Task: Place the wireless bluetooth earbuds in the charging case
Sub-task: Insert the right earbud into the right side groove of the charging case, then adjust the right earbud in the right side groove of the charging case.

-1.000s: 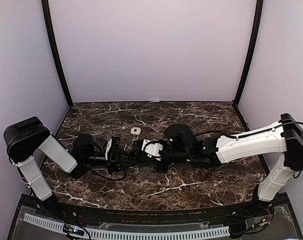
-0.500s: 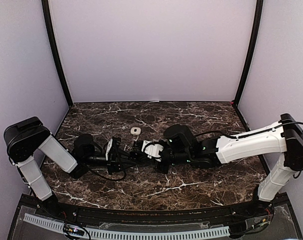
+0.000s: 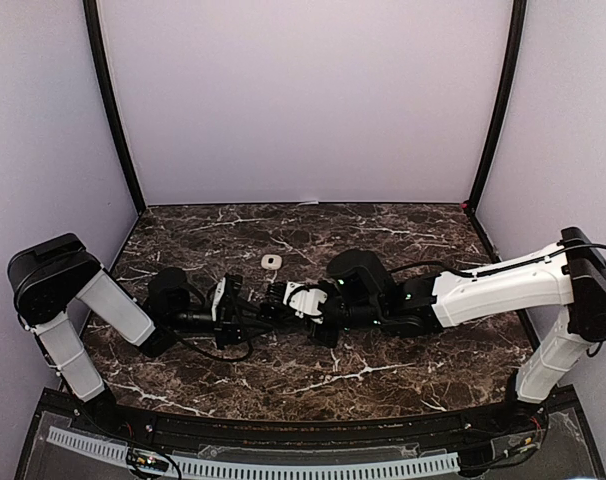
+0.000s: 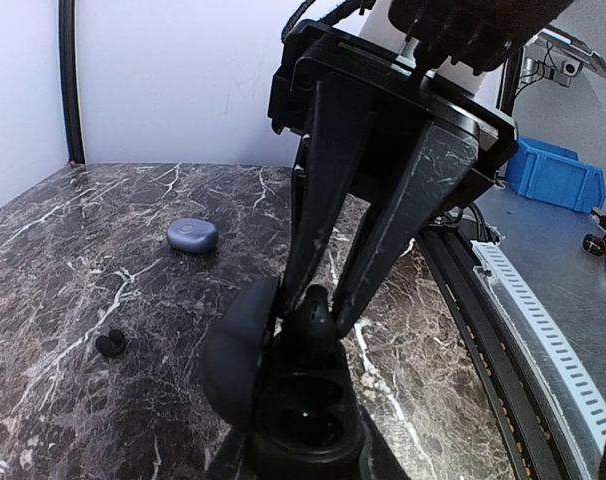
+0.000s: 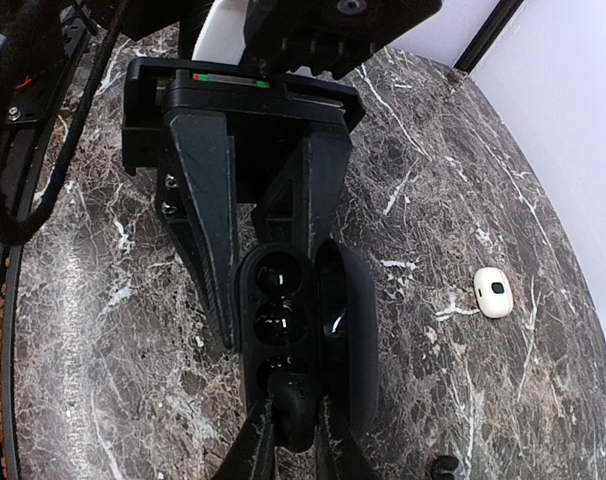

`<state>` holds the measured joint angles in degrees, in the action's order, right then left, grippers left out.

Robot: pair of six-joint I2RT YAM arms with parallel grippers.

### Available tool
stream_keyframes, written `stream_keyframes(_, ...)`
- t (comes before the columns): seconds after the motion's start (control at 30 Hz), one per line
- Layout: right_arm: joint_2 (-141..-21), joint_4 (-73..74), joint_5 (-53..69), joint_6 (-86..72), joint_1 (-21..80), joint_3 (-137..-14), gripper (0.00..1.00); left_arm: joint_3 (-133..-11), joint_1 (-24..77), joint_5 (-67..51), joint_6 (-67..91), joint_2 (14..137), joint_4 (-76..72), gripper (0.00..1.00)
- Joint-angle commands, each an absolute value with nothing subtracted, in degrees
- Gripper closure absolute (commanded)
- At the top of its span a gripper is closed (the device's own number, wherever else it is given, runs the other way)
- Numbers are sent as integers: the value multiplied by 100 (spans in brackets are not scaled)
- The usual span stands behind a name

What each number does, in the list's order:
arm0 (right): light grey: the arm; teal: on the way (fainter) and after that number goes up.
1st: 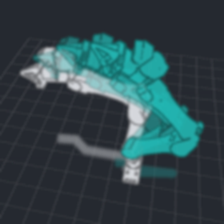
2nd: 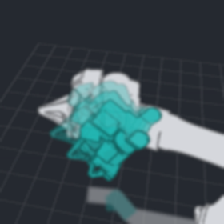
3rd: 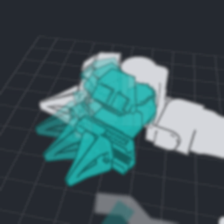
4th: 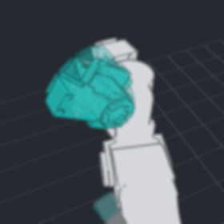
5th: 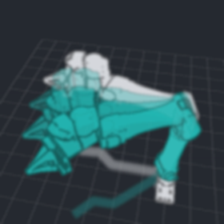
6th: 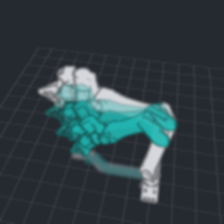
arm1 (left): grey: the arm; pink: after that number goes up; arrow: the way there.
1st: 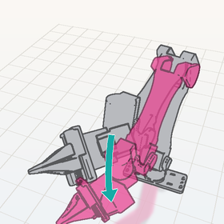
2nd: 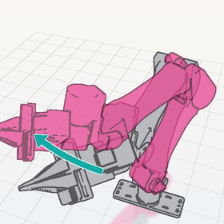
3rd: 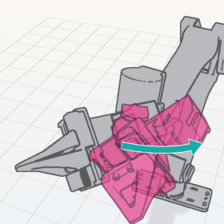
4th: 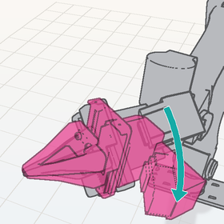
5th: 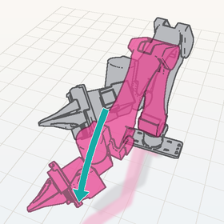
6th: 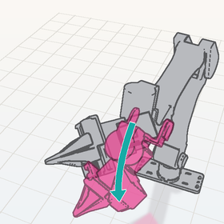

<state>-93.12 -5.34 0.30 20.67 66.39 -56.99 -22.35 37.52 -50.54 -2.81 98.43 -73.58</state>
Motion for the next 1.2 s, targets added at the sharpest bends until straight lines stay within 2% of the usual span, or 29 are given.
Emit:
stream_keyframes(0.0,-9211,-380,-9,2092,6688,-5774,85,-2329,3772,-5161,-316,9672,-7525,100)
stream_keyframes(0.6,-9211,-353,96,2076,6688,-5751,82,-2344,3771,-5159,-316,9687,-7500,100)
stream_keyframes(0.93,-8391,-709,332,1831,6639,-5251,80,-2355,3772,-5133,-301,9678,-7461,100)
stream_keyframes(1.0,-8237,-944,284,1706,6583,-5089,83,-2355,3771,-5134,-292,9678,-7470,100)
stream_keyframes(1.17,-8276,-1115,208,1422,6531,-5122,100,-2362,3775,-5133,-251,9678,-7479,100)
